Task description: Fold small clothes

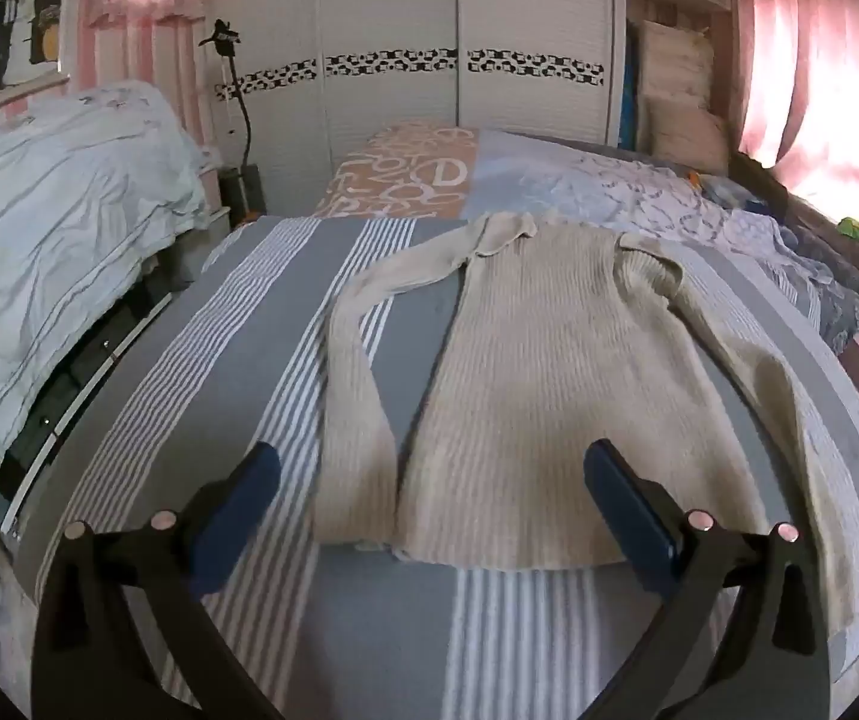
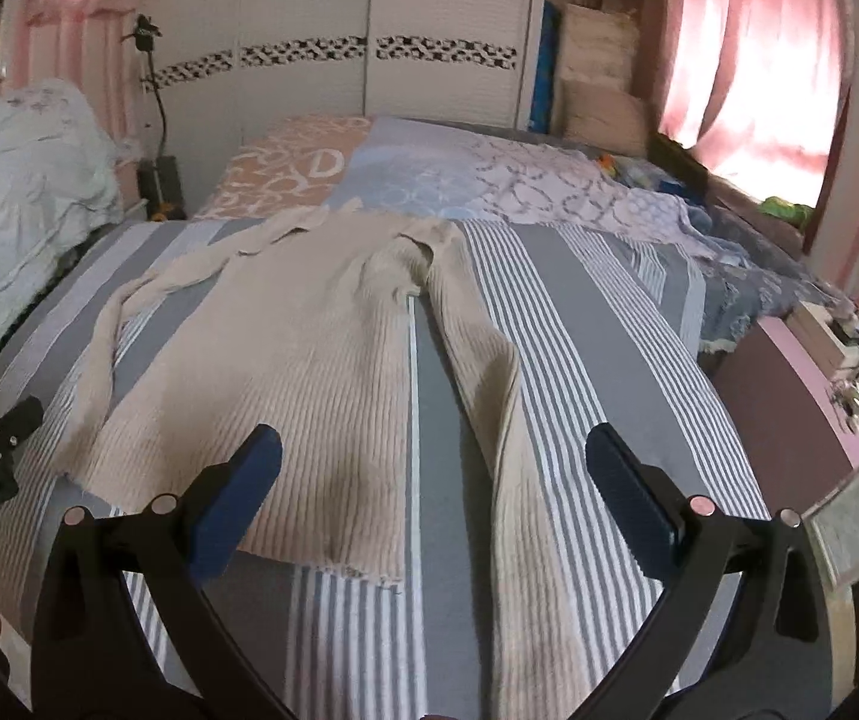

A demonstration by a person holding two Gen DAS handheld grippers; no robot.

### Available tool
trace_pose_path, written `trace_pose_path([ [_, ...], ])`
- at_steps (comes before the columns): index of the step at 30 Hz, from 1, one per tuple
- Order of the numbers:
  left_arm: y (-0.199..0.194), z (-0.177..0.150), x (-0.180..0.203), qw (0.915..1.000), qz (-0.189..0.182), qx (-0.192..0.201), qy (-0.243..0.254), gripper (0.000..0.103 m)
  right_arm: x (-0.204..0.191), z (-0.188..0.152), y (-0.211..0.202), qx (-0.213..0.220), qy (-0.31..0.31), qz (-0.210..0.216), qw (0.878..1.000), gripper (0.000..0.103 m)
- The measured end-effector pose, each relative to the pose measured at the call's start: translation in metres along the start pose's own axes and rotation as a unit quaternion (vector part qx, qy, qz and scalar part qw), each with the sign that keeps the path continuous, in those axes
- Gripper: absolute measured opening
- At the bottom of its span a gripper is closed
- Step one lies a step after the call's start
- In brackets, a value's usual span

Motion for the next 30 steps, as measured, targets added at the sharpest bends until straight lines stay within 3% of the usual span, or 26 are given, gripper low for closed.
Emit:
trace_pose_path([
  [3,-0.009,0.003,0.01,0.9998,0.02,0.005,0.003,0.102,0.009,0.001,-0.003,0.006,0.002,0.014,1.0,0.1],
  [11,-0.022,0.006,0.021,0.9992,0.033,0.021,0.008,0.101,0.031,0.003,-0.009,0.021,0.024,0.019,0.999,0.1],
  [23,-0.003,0.027,0.024,0.9974,-0.023,0.023,0.065,0.101,0.022,0.007,-0.02,0.024,0.047,-0.006,0.999,0.1],
  [30,0.001,0.033,0.005,0.9967,-0.029,0.02,0.073,0.101,0.006,0.01,-0.03,0.032,0.06,-0.016,0.998,0.1],
])
Point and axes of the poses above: each gripper's, at about its wrist camera, not at the fingertips, and y roughly the way its jaws point, x to its right, z to its top, the point moved 10 cm from there along y, roughly the way its jaws point, and after that the axes turned 8 degrees about -x, right-handed, at the moved point
